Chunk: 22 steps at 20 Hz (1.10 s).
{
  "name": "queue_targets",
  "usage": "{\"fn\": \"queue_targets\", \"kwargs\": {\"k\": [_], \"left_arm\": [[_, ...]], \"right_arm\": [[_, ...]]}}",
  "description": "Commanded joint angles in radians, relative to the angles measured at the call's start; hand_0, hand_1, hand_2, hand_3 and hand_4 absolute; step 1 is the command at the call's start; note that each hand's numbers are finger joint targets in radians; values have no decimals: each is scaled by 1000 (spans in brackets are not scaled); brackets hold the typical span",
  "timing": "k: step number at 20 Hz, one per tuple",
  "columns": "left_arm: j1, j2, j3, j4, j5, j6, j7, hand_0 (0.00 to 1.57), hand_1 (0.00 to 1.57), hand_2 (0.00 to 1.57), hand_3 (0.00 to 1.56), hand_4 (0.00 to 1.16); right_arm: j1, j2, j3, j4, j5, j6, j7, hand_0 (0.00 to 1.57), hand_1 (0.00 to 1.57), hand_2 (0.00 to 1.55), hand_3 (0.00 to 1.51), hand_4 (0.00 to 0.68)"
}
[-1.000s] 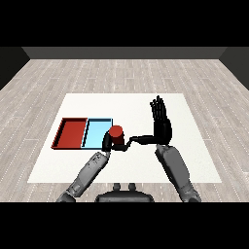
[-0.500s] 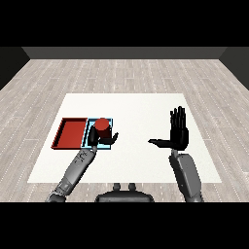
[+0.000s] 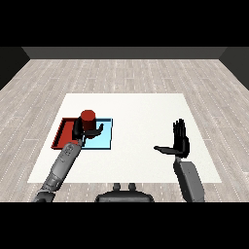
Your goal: Pick the red can and put it in the red box
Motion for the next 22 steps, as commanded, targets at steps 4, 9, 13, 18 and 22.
{"fn": "queue_targets", "kwargs": {"k": [4,9,13,18,22], "left_arm": [[-107,62,102,307,-54,-41,-36,1535,1535,1342,1445,1104],[-154,140,218,589,-14,-98,-71,1571,1571,1560,1457,1101],[-197,105,256,812,-27,-91,-149,1571,1571,1569,1490,1088],[-260,92,257,1057,-97,3,-132,1395,1395,1435,1432,1046],[-315,109,244,1207,-139,4,-114,333,333,454,328,723]], "right_arm": [[12,50,10,130,20,21,-58,0,0,0,0,0],[-33,19,-27,159,15,44,-66,0,0,0,0,0],[20,41,-32,171,34,50,-155,0,0,0,0,0],[3,34,-16,104,58,27,-116,0,0,0,0,0],[23,25,-21,98,69,42,-161,0,0,0,0,0]]}}
